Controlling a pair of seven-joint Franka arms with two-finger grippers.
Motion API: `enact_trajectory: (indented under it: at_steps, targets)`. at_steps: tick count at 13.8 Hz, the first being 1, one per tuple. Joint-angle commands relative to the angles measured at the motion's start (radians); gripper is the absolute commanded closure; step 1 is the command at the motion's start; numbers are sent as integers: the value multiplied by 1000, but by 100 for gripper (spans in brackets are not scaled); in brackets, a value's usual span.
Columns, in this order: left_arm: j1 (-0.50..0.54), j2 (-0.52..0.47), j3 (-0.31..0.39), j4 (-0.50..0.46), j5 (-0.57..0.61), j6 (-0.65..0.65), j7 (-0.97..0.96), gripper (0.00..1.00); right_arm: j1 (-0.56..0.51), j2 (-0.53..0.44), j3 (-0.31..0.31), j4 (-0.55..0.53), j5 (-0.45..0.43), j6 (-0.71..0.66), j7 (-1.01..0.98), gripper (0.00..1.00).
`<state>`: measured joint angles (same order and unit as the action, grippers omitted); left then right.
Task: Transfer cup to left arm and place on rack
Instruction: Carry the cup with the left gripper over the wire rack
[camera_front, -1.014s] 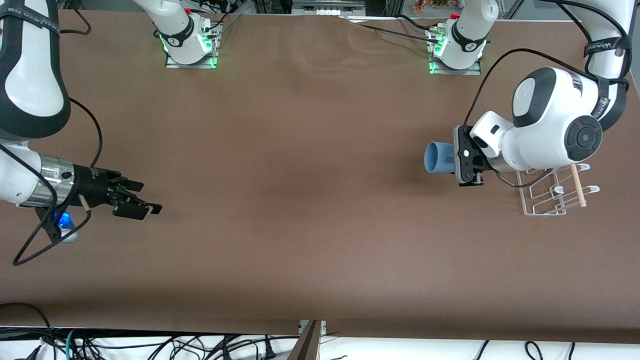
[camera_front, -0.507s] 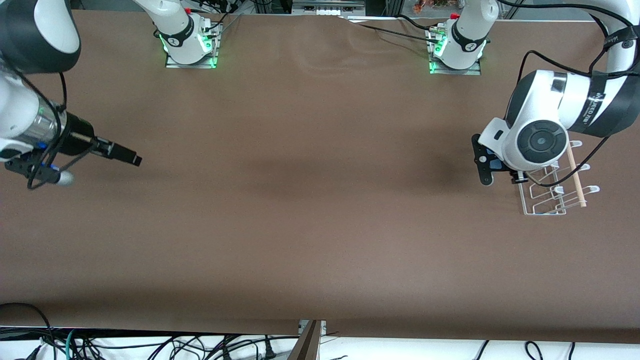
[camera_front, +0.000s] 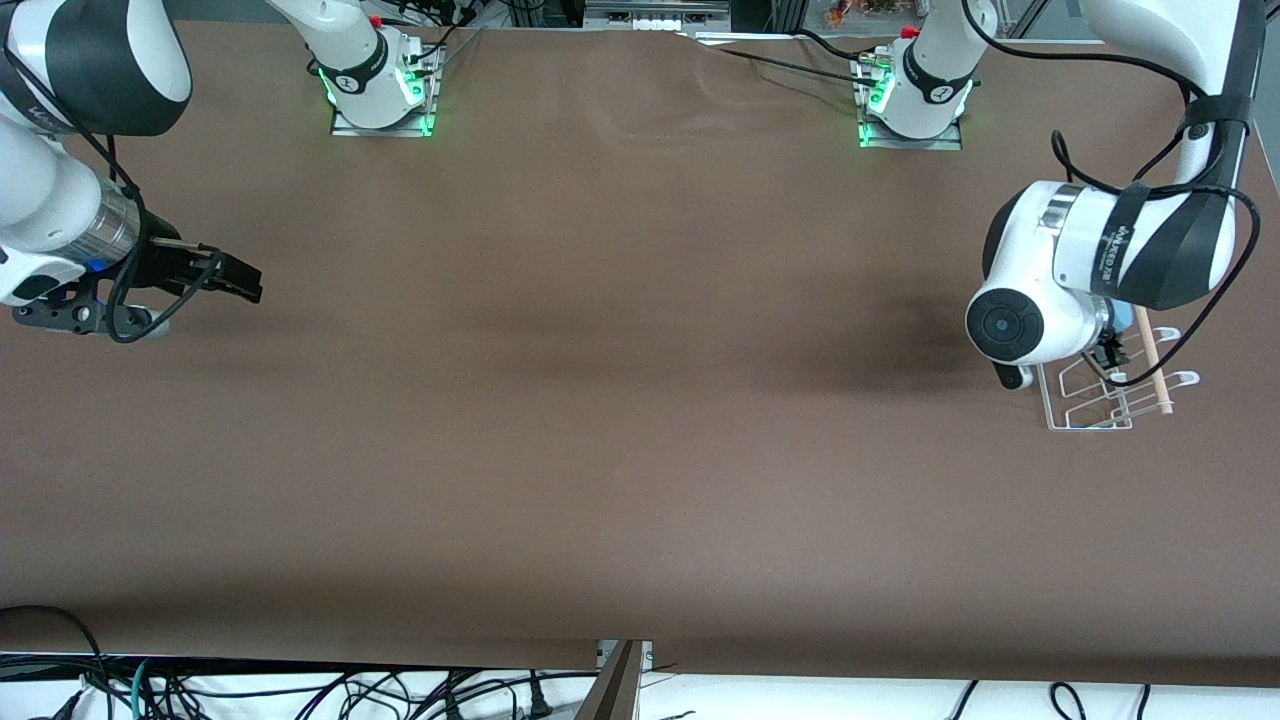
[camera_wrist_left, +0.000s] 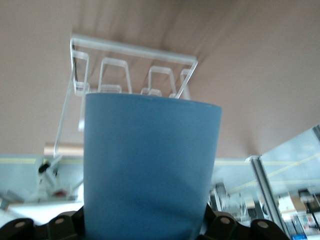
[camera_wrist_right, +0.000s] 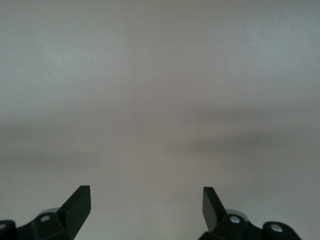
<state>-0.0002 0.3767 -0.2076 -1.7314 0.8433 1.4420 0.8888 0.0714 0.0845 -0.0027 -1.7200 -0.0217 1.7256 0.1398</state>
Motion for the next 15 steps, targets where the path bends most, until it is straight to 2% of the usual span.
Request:
enact_trajectory:
  at_steps: [1, 8, 11, 15]
  targets:
    - [20, 46, -1, -5, 181, -23, -43, 100, 24, -45, -22, -15, -15, -24, -34, 1]
    - [25, 77, -4, -123, 454, 6, -270, 100, 11, -32, -28, 14, -6, -26, -52, 1]
    - [28, 97, -3, -141, 488, 38, -304, 100, 18, -34, -14, 30, -4, -31, -57, 1]
    - [34, 100, -3, -165, 534, 46, -352, 100, 19, -31, -2, 98, 0, -147, -69, 1]
